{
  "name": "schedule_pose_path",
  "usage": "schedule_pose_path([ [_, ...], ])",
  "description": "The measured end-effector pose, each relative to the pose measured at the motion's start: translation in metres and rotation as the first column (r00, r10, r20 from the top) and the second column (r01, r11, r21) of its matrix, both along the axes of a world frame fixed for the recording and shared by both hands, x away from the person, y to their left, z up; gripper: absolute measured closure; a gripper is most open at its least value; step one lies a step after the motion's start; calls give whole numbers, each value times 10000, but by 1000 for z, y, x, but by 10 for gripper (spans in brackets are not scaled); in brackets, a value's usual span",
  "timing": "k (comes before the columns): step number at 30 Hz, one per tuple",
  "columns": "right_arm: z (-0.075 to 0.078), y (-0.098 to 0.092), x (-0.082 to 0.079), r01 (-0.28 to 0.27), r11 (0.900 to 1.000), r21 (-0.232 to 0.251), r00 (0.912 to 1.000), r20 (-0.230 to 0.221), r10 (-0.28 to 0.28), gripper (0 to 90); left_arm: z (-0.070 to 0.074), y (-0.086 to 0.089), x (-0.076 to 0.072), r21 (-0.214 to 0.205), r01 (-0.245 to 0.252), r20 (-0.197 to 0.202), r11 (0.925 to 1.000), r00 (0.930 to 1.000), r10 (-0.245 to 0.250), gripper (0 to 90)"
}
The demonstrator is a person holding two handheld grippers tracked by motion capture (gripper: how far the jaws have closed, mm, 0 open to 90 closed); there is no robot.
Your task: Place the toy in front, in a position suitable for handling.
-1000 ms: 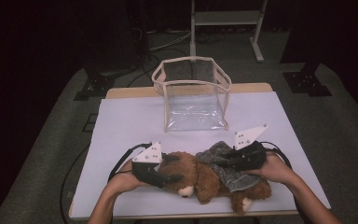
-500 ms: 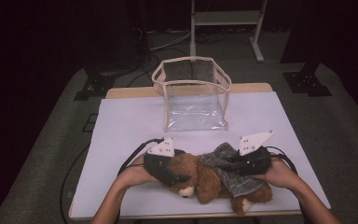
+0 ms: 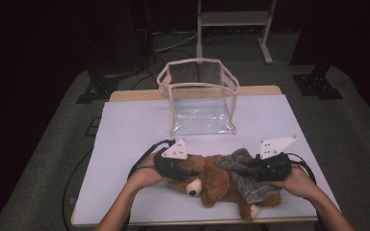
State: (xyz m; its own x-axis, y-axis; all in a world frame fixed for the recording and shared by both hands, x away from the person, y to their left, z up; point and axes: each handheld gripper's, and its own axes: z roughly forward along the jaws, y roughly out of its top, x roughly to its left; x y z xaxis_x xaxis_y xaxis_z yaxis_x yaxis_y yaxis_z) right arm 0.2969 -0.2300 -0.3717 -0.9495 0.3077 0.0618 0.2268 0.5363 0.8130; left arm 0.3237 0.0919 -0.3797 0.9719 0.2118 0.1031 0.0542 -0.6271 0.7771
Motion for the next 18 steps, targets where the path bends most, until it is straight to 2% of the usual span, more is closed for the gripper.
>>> schedule_pose_path([
  [6,12,5,18,93,9999,-79,9998,200,-91,755,15,0,13,110,-235,734,9997,9970,226,562],
  [9,18,8,31,186,9998,-66,9996,215,-185,755,22,4,23,-18,-553,1157,9985,9918,551,562],
  [12,22,14,46,278,9996,-34,9995,171,-277,755,26,10,34,-98,-788,1347,9968,9877,794,561],
  [16,18,23,62,323,9994,-143,9995,36,-323,756,17,18,42,-370,-918,807,9951,9923,945,514],
  [18,10,28,64,196,9995,-262,9997,-154,-200,759,10,23,41,-573,-1013,292,9932,9942,1031,448],
])
